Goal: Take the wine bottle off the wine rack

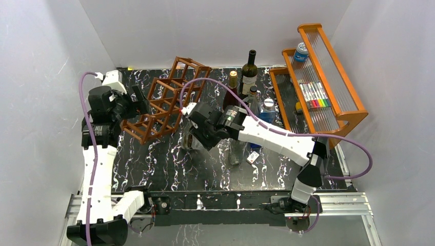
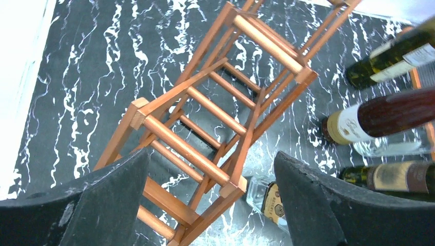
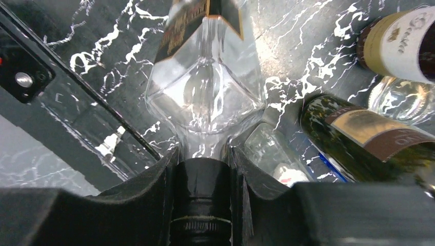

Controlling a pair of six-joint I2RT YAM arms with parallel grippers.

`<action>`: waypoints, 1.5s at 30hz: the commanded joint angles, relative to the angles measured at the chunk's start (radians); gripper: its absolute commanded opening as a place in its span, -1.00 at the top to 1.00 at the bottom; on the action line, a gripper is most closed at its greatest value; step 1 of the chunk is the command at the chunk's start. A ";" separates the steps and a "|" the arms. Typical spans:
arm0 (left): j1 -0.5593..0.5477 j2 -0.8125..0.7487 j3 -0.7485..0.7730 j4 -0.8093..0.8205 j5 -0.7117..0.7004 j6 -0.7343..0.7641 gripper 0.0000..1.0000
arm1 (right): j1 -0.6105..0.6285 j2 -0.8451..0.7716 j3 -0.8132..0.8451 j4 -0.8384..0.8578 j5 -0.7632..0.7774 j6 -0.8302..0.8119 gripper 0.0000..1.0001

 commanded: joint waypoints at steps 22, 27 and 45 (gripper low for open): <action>-0.274 -0.168 -0.365 0.311 0.721 0.188 -0.77 | -0.129 0.240 0.599 -0.392 0.043 0.032 0.95; -0.274 -0.178 -0.372 0.325 0.676 0.185 -0.77 | -0.130 0.270 0.594 -0.377 0.042 0.039 0.68; -0.275 -0.250 -0.252 0.350 0.298 0.032 -0.90 | -0.172 0.294 0.666 -0.237 -0.018 0.011 -0.72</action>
